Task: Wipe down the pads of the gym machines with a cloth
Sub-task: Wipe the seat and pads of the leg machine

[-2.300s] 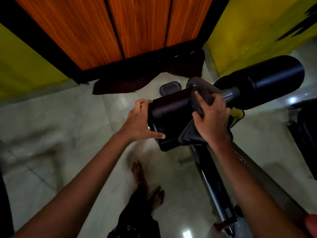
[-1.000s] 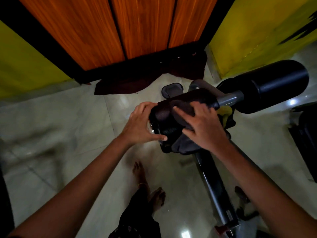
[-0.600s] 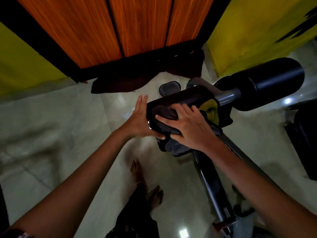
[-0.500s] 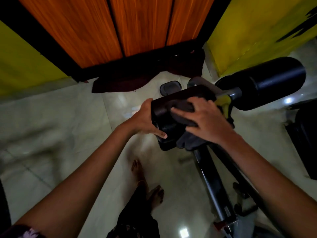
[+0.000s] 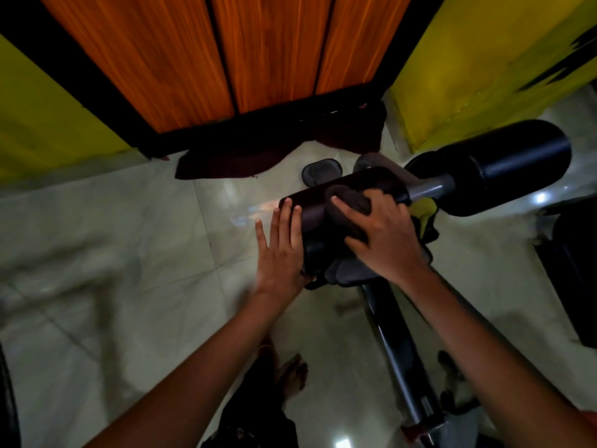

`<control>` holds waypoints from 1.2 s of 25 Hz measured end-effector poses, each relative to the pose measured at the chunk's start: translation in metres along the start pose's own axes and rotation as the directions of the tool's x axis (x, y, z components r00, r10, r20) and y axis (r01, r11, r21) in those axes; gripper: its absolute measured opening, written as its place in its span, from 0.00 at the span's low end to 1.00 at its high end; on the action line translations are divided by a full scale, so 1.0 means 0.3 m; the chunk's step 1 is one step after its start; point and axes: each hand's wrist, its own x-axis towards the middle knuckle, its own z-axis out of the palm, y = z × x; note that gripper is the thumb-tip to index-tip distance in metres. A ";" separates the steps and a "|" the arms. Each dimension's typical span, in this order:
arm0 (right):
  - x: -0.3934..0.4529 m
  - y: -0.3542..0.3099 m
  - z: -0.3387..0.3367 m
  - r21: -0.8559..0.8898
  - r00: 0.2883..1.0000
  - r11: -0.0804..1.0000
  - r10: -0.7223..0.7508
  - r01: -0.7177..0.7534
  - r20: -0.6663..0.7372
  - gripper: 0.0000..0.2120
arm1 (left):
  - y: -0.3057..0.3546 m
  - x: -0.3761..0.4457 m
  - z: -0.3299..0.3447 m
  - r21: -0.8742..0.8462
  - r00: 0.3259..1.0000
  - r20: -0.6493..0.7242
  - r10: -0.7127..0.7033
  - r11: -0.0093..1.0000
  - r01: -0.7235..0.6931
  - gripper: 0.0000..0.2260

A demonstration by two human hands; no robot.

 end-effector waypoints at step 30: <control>0.006 0.151 -0.027 0.057 0.897 0.895 0.443 -0.443 0.015 0.30 | 0.083 -0.021 0.046 0.078 0.984 -0.178 0.011 0.997 0.003 0.57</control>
